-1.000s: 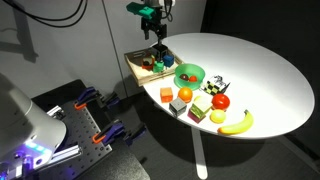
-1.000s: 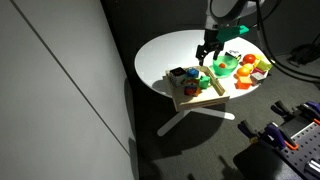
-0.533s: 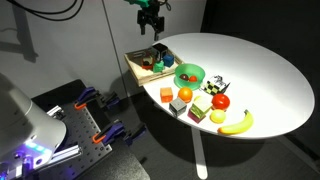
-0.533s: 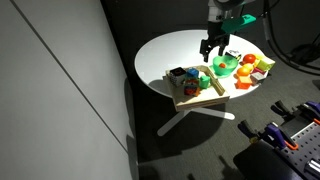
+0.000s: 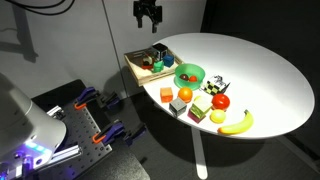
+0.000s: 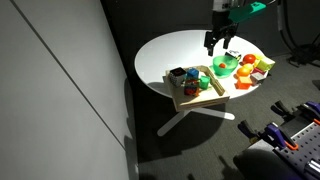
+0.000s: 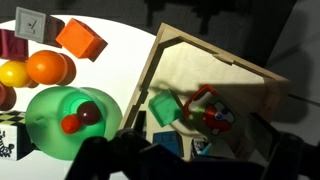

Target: Put the green block in the box

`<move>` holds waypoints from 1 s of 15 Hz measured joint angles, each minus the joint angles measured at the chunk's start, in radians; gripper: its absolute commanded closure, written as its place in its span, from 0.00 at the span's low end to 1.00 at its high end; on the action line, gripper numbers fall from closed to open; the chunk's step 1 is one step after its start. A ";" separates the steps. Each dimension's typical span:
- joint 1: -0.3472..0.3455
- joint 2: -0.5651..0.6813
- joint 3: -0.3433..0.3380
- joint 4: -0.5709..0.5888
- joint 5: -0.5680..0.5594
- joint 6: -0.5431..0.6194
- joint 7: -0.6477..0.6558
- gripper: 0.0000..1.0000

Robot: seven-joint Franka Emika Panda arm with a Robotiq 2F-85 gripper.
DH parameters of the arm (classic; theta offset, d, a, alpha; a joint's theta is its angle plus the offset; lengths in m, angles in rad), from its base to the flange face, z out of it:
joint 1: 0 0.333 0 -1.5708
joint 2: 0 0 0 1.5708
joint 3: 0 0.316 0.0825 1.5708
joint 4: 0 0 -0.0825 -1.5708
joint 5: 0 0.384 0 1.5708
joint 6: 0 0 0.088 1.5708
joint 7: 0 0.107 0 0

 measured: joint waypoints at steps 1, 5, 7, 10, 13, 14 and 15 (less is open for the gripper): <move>0.000 -0.014 0.000 -0.008 -0.001 0.000 0.003 0.00; 0.000 -0.072 -0.002 -0.041 -0.002 0.000 0.033 0.00; -0.003 -0.102 -0.006 -0.062 -0.007 0.000 0.053 0.00; -0.013 -0.144 -0.014 -0.092 -0.016 0.000 0.080 0.00; -0.034 -0.185 -0.023 -0.120 -0.018 0.000 0.088 0.00; -0.041 -0.197 -0.027 -0.128 -0.018 0.000 0.088 0.00; -0.049 -0.210 -0.031 -0.137 -0.018 0.000 0.088 0.00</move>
